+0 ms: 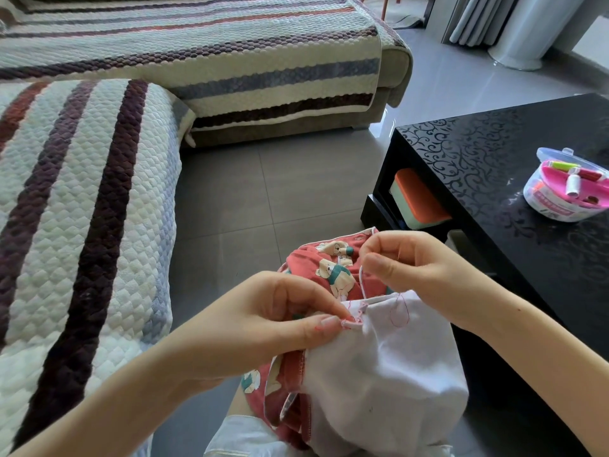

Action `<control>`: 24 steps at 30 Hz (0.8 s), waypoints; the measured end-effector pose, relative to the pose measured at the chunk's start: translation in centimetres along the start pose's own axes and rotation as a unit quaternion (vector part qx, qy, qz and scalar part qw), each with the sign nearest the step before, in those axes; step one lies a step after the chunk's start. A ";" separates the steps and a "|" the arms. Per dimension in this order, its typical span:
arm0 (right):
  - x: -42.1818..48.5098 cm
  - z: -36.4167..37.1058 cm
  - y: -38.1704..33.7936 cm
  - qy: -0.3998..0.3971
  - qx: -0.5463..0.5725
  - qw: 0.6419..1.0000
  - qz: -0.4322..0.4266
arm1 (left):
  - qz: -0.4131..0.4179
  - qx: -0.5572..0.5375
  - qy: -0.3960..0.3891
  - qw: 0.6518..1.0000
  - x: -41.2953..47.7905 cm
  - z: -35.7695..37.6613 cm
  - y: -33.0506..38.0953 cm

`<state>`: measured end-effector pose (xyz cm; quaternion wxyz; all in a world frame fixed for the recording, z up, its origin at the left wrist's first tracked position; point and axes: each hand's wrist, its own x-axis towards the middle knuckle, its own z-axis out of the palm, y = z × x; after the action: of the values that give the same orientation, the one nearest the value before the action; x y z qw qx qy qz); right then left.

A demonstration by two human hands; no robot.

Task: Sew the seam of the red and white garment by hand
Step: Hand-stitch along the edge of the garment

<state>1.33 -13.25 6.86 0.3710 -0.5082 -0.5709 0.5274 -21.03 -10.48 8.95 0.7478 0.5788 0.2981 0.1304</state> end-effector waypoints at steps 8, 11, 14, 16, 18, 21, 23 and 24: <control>-0.3 1.1 -1.0 -0.213 0.045 0.975 0.041 | 0.023 0.027 0.003 0.999 -0.4 -0.1 0.0; -0.1 0.7 -0.7 -0.167 0.072 0.983 0.022 | 0.013 0.011 0.016 1.000 -0.5 -0.2 -0.1; 0.0 0.5 -0.8 -0.129 0.053 0.990 0.019 | -0.010 -0.003 0.021 1.000 -0.4 -0.2 -0.2; 0.0 0.3 -0.8 -0.105 0.054 0.992 0.034 | -0.022 -0.011 0.025 0.999 -0.3 -0.2 -0.3; 0.1 0.2 -0.9 -0.091 0.066 0.993 0.037 | -0.031 -0.016 0.025 0.999 -0.3 -0.2 -0.4; 0.0 0.1 -1.2 -0.062 0.066 0.995 0.037 | -0.047 -0.024 0.020 0.998 -0.2 -0.2 -0.5; -0.1 -0.2 -1.5 -0.043 0.068 0.996 0.032 | -0.057 -0.031 0.017 0.998 -0.2 -0.2 -0.5; -0.1 -0.3 -1.6 -0.034 0.067 0.997 0.029 | -0.061 -0.035 0.016 0.997 -0.2 -0.2 -0.6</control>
<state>1.34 -13.16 8.50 0.3689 -0.4801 -0.5316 0.5924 -21.37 -10.58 8.44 0.7692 0.5307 0.3402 0.1041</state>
